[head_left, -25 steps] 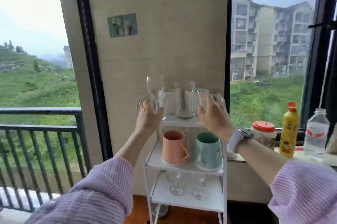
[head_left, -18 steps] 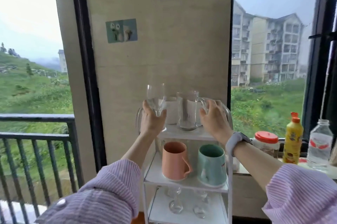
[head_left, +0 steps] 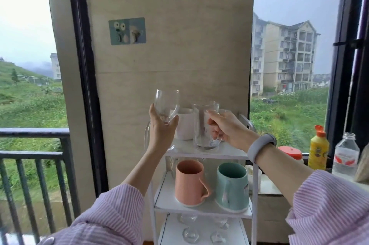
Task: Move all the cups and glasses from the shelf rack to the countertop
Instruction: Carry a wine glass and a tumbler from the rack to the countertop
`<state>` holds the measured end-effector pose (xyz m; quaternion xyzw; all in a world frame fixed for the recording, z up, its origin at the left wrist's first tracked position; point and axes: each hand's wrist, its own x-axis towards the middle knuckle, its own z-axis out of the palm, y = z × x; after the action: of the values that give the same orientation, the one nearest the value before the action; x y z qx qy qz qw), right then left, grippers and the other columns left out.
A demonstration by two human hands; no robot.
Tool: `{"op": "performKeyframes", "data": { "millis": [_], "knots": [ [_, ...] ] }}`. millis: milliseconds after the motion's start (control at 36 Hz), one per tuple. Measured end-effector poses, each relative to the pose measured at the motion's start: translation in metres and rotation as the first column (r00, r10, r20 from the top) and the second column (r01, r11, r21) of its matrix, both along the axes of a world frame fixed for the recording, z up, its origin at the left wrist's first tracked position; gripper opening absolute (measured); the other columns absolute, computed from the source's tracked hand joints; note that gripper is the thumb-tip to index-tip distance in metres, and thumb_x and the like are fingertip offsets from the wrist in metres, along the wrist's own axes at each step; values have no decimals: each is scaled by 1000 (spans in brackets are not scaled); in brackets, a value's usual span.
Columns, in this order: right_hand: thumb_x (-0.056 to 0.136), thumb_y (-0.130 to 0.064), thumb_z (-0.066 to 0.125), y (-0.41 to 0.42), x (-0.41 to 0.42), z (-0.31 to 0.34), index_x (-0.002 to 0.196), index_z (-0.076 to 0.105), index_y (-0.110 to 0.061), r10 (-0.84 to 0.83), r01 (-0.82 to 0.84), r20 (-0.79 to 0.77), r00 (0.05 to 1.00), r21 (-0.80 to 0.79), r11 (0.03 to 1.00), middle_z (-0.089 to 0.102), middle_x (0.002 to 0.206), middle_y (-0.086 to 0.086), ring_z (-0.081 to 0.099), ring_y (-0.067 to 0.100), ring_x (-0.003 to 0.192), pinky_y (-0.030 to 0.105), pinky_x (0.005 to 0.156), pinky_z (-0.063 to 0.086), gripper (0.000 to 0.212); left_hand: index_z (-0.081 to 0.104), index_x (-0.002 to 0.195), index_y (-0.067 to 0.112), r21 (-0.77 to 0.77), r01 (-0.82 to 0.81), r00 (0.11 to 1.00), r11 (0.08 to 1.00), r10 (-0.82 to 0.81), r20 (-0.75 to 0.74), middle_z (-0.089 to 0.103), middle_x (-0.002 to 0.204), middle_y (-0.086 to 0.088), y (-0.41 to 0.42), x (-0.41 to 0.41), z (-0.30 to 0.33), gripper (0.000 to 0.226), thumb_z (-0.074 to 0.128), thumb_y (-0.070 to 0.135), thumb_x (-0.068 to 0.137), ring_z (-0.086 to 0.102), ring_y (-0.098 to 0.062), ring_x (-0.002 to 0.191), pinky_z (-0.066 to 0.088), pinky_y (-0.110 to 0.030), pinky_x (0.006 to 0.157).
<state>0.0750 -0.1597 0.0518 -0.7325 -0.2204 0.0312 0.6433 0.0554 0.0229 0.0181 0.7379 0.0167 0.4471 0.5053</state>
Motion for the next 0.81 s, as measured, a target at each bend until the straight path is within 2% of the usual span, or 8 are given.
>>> {"op": "performKeyframes", "data": {
  "millis": [56, 83, 194, 333, 500, 583, 694, 806],
  "knots": [
    [95, -33, 47, 4, -1, -2, 61, 43, -17, -9, 9, 0, 1000, 47, 999, 34, 41, -7, 33, 12, 38, 25, 48, 32, 38, 21, 137, 22, -23, 30, 999, 999, -29, 29, 58, 92, -1, 1, -8, 2, 70, 63, 27, 82, 58, -16, 75, 45, -30, 66],
    [95, -32, 46, 6, -2, -3, 57, 40, -18, -37, 36, 16, 999, 70, 997, 33, 39, -7, 31, 11, 37, 23, 45, 31, 41, 24, 136, 22, -30, 33, 999, 999, -32, 41, 56, 87, 3, 1, -12, 2, 69, 65, 28, 81, 57, -16, 74, 46, -29, 67],
    [94, -28, 47, 9, -15, -12, 50, 35, -18, -181, 157, 126, 975, 182, 971, 31, 44, -2, 28, 9, 34, 18, 36, 26, 46, 35, 127, 24, -34, 26, 996, 999, -23, 88, 48, 73, 9, 4, -29, -6, 62, 71, 30, 77, 50, 5, 57, 41, -8, 55],
    [93, -25, 51, 5, -42, -28, 46, 32, -14, -298, 225, 376, 878, 226, 948, 31, 44, 5, 28, 18, 41, 32, 46, 24, 52, 38, 125, 24, -10, 64, 994, 998, -63, 86, 50, 73, 7, 0, -53, -28, 62, 74, 28, 75, 49, 8, 57, 39, -2, 56],
    [91, -21, 53, -14, -83, -53, 47, 32, -7, -296, 186, 488, 821, 261, 947, 29, 44, 7, 25, 20, 43, 37, 44, 20, 51, 38, 131, 26, -35, 154, 985, 988, -150, 81, 54, 75, 5, -10, -80, -60, 69, 75, 26, 73, 52, 3, 59, 45, -8, 63],
    [91, -22, 53, -27, -101, -72, 47, 32, -12, -270, 169, 459, 847, 248, 954, 27, 40, 0, 23, 16, 38, 34, 41, 18, 49, 36, 131, 29, -51, 207, 978, 977, -206, 30, 55, 73, 6, -19, -94, -78, 72, 75, 33, 71, 54, -3, 57, 48, -17, 59],
    [84, -35, 53, -48, -126, -108, 48, 33, -14, -213, 144, 367, 905, 207, 968, 28, 41, -8, 23, 10, 37, 25, 39, 20, 46, 38, 127, 31, -76, 311, 949, 947, -314, -37, 54, 73, 6, -37, -115, -109, 76, 72, 51, 63, 53, 0, 52, 46, -13, 51],
    [78, -36, 56, -78, -152, -157, 43, 36, -26, -237, 196, 186, 954, 211, 958, 28, 38, -13, 21, 4, 35, 15, 37, 20, 42, 39, 119, 41, -107, 361, 918, 927, -373, -137, 62, 88, -7, -60, -131, -149, 58, 74, 32, 73, 63, -28, 71, 56, -31, 65]
  ]
}}
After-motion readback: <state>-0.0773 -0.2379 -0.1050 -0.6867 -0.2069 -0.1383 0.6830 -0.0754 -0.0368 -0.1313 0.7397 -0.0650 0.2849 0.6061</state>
